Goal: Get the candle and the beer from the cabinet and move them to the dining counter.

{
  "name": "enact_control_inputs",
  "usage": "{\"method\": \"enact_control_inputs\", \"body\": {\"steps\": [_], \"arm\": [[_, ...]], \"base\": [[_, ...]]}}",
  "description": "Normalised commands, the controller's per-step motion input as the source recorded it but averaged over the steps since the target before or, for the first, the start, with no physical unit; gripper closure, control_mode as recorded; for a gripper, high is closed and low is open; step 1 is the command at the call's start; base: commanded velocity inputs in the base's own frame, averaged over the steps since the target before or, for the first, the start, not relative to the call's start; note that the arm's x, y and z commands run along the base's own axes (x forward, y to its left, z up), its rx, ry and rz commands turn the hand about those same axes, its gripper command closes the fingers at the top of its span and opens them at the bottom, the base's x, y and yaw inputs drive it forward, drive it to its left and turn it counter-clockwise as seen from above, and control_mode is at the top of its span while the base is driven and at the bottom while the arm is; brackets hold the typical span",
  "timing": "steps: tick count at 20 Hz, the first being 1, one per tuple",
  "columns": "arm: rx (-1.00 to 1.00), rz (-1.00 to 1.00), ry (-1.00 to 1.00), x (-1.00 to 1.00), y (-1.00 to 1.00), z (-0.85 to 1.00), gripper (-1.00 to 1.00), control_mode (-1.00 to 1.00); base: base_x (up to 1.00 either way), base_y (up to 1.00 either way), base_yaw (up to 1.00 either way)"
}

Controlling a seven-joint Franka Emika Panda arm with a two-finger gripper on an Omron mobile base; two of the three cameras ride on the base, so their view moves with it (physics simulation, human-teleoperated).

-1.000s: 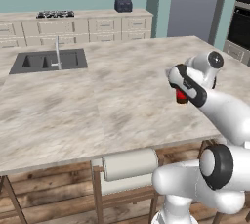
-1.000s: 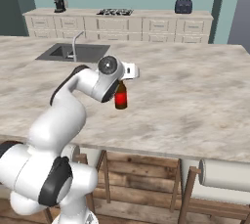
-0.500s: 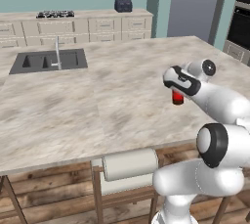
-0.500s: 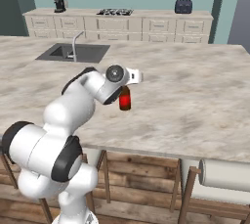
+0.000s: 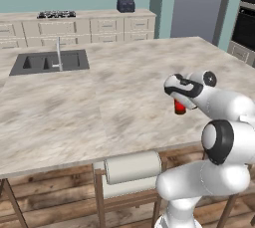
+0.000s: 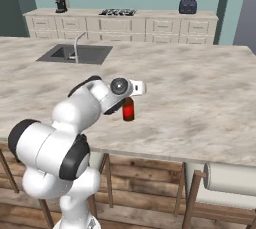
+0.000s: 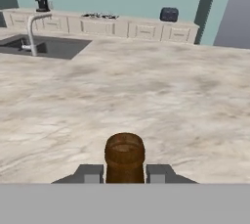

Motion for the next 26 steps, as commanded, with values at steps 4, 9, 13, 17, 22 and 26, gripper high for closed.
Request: {"method": "enact_control_inputs", "body": {"steps": [4, 9, 13, 17, 22, 26], "arm": [[0.05, 0.01, -0.04, 0.00, -0.13, -0.49, 1.00, -1.00], [0.07, 0.00, -0.13, 0.00, -0.06, -0.59, 1.00, -1.00], [0.01, 0.00, -0.02, 0.06, 0.00, -0.30, 1.00, -1.00], [0.00, 0.00, 0.00, 0.07, 0.00, -0.21, 1.00, -1.00], [0.00, 0.00, 0.00, 0.11, 0.00, -0.25, 1.00, -1.00], [0.00, 0.00, -0.02, 0.28, 0.00, -0.26, 1.00, -1.00]], "base": [[0.00, 0.00, 0.00], [0.00, 0.00, 0.00], [0.00, 0.00, 0.00], [0.00, 0.00, 0.00], [0.00, 0.00, 0.00], [0.00, 0.00, 0.00]]}}
